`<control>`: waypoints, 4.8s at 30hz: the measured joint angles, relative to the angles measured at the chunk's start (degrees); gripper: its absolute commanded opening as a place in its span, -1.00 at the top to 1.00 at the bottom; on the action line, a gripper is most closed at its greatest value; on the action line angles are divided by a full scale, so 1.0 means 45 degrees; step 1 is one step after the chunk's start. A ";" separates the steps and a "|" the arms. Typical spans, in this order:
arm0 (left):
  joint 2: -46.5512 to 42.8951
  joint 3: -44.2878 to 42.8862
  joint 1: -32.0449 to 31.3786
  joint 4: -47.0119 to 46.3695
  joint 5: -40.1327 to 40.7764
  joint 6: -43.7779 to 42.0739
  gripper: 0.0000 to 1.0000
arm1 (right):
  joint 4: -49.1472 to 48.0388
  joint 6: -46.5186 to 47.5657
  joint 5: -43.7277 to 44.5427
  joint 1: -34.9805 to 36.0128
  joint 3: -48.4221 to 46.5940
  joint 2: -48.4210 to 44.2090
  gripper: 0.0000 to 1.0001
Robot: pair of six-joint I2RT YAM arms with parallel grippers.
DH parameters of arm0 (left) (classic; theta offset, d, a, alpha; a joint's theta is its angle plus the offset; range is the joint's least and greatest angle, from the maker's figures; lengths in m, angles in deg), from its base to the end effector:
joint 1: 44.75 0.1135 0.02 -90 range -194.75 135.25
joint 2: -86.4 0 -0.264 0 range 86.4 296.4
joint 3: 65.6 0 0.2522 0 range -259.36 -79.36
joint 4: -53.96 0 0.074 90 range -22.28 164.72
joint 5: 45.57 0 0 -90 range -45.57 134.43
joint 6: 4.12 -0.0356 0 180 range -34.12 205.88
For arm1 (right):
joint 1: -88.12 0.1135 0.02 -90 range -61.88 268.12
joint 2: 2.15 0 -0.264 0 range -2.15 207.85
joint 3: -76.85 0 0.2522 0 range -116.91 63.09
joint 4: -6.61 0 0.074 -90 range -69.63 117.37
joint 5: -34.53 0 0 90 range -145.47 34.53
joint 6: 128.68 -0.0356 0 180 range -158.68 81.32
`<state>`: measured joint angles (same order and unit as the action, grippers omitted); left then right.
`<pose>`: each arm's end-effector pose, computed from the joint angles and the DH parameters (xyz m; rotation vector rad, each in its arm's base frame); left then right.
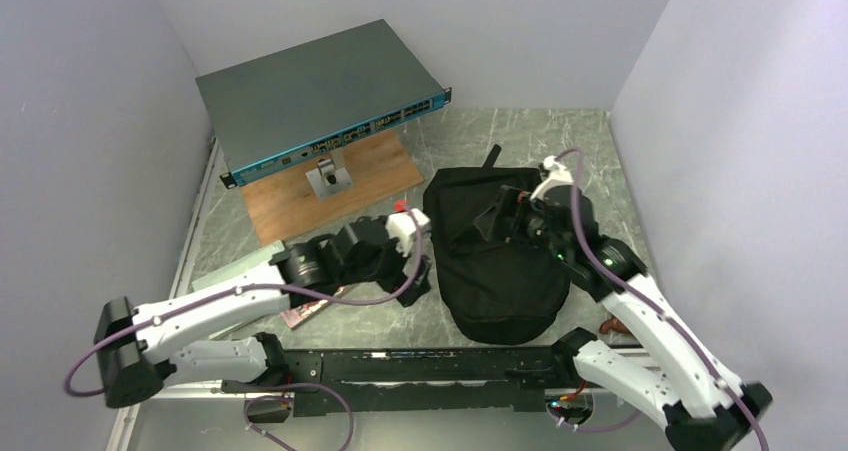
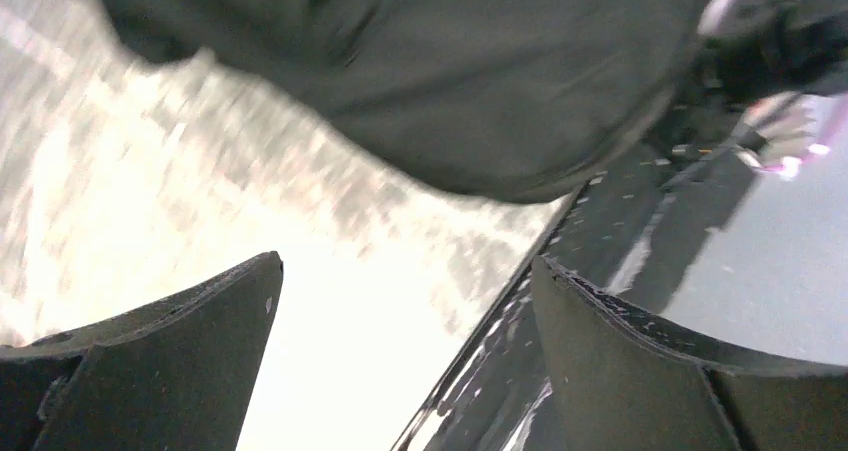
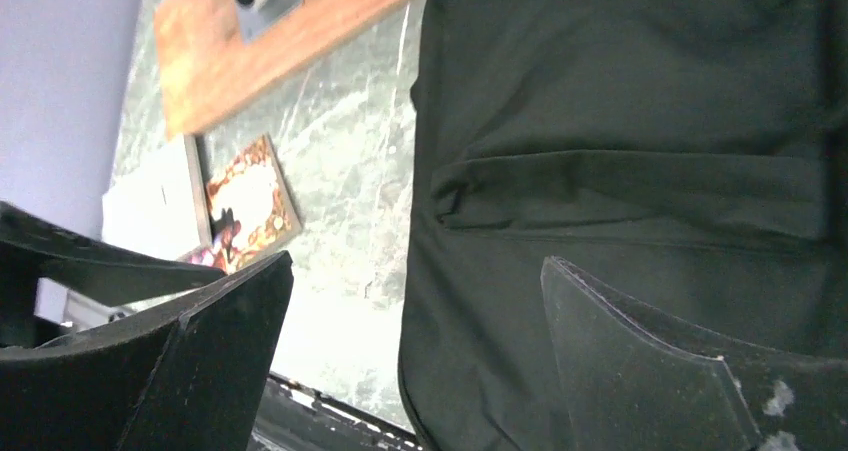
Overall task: Pack the student bag
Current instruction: Pick up the book from the center of the board.
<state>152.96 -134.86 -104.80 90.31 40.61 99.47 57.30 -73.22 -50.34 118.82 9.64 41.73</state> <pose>0.1268 -0.2248 0.3069 0.9330 2.0709 -0.7896 0.1379 0.0782 0.3461 0.1277 2.0995 0.6103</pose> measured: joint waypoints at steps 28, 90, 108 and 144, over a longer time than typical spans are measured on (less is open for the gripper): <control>-0.4755 0.6829 0.3803 0.1744 0.7354 0.7941 -0.62 | -1.2172 -0.3745 -0.6139 0.4061 0.1137 1.2298 -0.45; 0.2429 0.2059 -0.0738 0.3381 0.9704 0.5770 0.68 | -1.6587 -0.8330 -0.8864 0.2497 0.3045 1.2337 0.51; -0.1768 0.4901 -0.0699 0.0636 0.7946 0.4007 1.00 | -1.2172 -0.5780 -0.8937 0.1564 0.2108 1.0647 -1.00; -0.6023 0.6445 -0.0699 -0.3254 0.2259 0.1039 -0.83 | -1.2128 -0.7295 -0.9899 0.2744 0.2346 1.1118 1.00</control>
<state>125.86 -105.86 -107.95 75.66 50.78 104.14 2.72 -106.05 -94.88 131.17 20.20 91.76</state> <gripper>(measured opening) 0.876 0.043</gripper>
